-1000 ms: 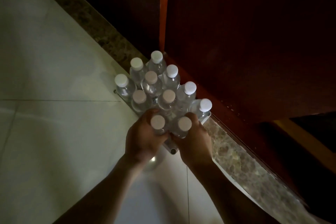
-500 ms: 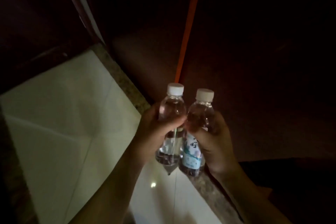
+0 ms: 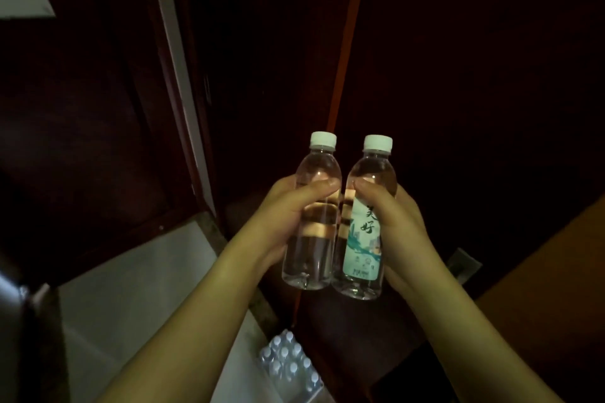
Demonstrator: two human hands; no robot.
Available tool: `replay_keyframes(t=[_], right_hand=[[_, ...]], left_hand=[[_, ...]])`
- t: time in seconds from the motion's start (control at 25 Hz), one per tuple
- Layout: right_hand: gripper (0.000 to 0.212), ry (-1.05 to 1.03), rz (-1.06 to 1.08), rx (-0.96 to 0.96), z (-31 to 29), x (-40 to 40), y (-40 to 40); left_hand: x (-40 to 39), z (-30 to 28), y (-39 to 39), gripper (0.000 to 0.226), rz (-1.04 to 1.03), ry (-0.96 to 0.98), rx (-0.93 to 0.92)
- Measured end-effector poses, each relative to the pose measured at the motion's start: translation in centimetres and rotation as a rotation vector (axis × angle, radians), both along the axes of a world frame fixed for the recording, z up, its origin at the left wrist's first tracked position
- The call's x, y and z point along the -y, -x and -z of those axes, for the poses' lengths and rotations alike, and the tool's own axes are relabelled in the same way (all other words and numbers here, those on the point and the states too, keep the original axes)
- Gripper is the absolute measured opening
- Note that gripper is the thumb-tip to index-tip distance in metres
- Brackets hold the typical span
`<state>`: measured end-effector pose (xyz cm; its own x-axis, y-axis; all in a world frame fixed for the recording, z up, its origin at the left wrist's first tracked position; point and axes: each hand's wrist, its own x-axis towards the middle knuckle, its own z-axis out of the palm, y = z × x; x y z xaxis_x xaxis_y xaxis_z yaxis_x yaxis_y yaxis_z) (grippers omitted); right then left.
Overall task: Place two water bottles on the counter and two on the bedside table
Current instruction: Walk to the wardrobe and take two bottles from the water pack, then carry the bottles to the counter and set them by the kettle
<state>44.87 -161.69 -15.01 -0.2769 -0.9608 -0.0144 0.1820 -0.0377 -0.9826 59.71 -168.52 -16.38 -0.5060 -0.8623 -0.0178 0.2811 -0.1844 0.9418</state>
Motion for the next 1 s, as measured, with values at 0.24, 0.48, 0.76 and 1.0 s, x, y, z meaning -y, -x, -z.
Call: replay_keyframes(t=[0.24, 0.48, 0.76, 1.0], right_hand=[[0.038, 0.104, 0.079, 0.067, -8.2, -6.4, 2.0], [0.032, 0.204, 0.162, 0.057, -13.9, -13.4, 7.4], [0.05, 0.272, 0.473, -0.079, -17.6, -23.5, 12.6], [0.057, 0.311, 0.962, -0.1, -18.4, -33.9, 12.9]], left_hand=[[-5.0, -9.0, 2.9, 0.042, 0.138, 0.091, -0.032], [-9.8, -14.9, 8.9, 0.031, 0.351, 0.146, -0.132], [-15.8, -18.9, 18.4, 0.024, 0.817, 0.2, -0.257], [-23.9, -20.3, 26.9, 0.037, 1.365, 0.12, -0.351]])
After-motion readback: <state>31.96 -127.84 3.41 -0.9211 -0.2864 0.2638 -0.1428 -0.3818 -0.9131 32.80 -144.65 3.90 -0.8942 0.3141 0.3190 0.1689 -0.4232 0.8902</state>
